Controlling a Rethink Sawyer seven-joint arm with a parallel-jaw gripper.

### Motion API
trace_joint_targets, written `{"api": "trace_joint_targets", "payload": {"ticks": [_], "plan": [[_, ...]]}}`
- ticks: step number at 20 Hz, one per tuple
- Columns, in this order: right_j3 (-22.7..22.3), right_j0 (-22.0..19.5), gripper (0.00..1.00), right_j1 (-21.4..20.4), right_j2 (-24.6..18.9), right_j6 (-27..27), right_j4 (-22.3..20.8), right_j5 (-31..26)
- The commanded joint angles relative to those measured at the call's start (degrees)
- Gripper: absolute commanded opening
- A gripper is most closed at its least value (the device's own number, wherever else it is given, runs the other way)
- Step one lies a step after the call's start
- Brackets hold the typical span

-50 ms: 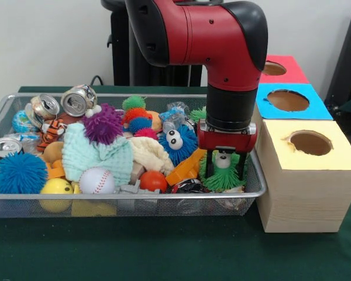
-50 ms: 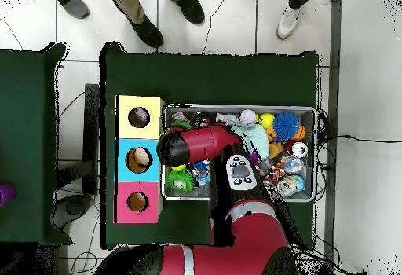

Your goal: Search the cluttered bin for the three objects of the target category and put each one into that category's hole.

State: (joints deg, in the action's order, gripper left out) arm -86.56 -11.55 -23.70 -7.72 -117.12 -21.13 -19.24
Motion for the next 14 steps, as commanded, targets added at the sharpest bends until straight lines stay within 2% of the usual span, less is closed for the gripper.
{"api": "trace_joint_targets", "payload": {"ticks": [1,11,12,14], "plan": [[-1.12,0.22,1.00,4.30,-3.04,3.07,-4.81,0.01],[-1.14,-0.39,1.00,4.41,-3.78,4.05,-4.54,-1.27],[-1.24,-0.45,0.00,4.40,-3.78,3.92,-4.49,-1.14],[-1.39,-0.63,0.00,4.43,-3.89,3.82,-4.32,-1.14]]}}
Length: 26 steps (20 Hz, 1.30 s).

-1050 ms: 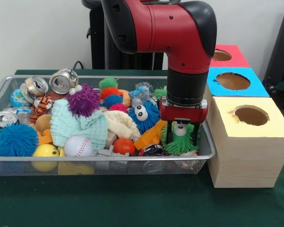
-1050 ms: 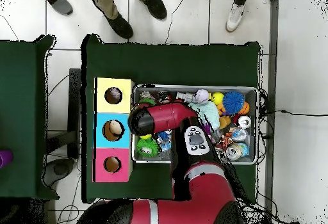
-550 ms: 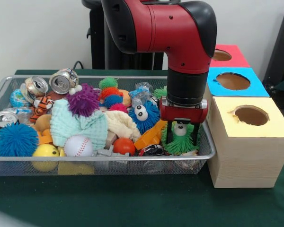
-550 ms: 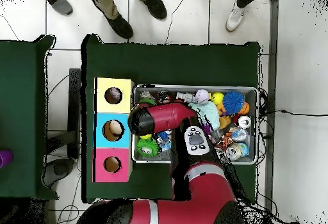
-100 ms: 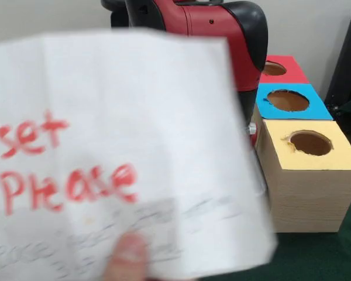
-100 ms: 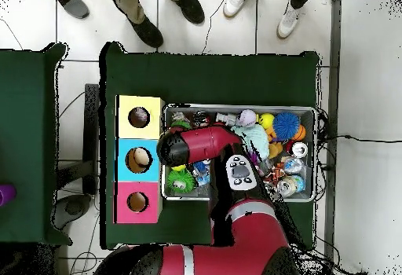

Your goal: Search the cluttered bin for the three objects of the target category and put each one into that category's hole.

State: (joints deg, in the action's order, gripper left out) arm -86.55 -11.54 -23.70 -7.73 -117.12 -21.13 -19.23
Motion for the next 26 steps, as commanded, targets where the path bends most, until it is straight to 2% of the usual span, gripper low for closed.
{"api": "trace_joint_targets", "payload": {"ticks": [1,15,26], "plan": [[-1.48,-0.71,0.00,4.45,-3.94,3.77,-4.24,-1.15],[-1.22,0.05,0.00,4.31,-2.96,2.79,-4.48,-0.30],[-1.66,-1.45,0.00,4.29,-3.93,4.23,-4.89,-0.20]]}}
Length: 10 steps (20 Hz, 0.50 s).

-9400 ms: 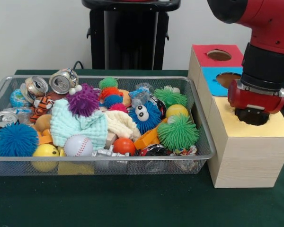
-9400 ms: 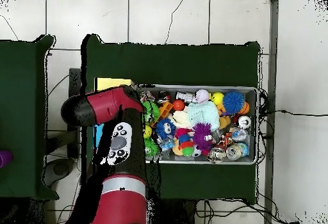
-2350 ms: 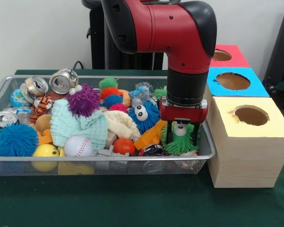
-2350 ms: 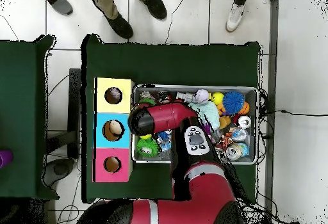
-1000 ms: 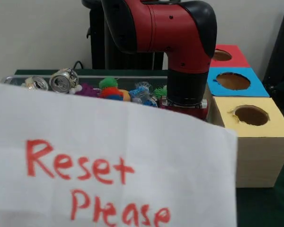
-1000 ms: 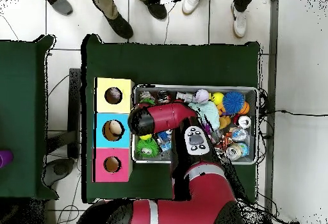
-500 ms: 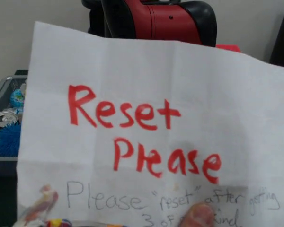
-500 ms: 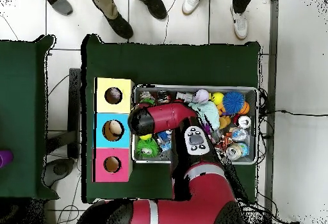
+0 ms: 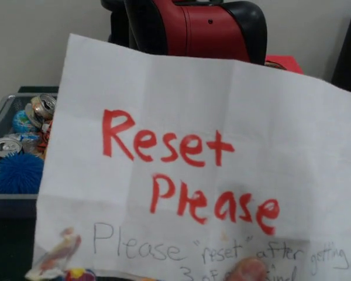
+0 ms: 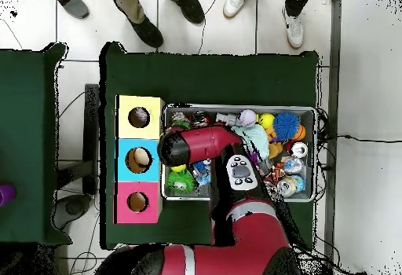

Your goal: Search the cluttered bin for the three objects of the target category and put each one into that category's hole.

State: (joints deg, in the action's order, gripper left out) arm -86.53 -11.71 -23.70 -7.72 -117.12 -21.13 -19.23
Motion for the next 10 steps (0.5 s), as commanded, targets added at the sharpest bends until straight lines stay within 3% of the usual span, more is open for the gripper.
{"api": "trace_joint_targets", "payload": {"ticks": [1,10], "plan": [[-1.78,-1.33,0.00,4.26,-4.02,4.27,-4.93,-0.10],[-1.70,-1.14,0.00,4.31,-3.71,3.77,-4.95,0.38]]}}
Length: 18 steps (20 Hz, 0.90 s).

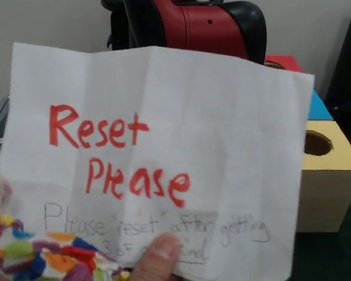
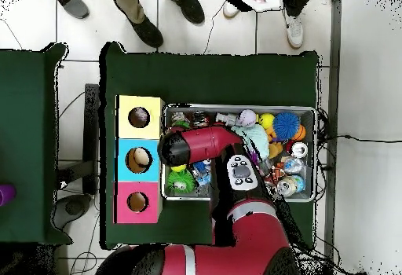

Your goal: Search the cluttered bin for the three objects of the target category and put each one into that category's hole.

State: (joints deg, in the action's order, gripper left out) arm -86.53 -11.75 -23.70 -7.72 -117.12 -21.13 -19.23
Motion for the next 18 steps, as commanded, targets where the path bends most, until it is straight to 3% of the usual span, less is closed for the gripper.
{"api": "trace_joint_targets", "payload": {"ticks": [1,18], "plan": [[-1.71,-1.13,0.00,4.35,-3.71,3.76,-4.96,0.44],[-5.92,-0.55,0.00,0.92,-2.63,0.73,-7.21,5.24]]}}
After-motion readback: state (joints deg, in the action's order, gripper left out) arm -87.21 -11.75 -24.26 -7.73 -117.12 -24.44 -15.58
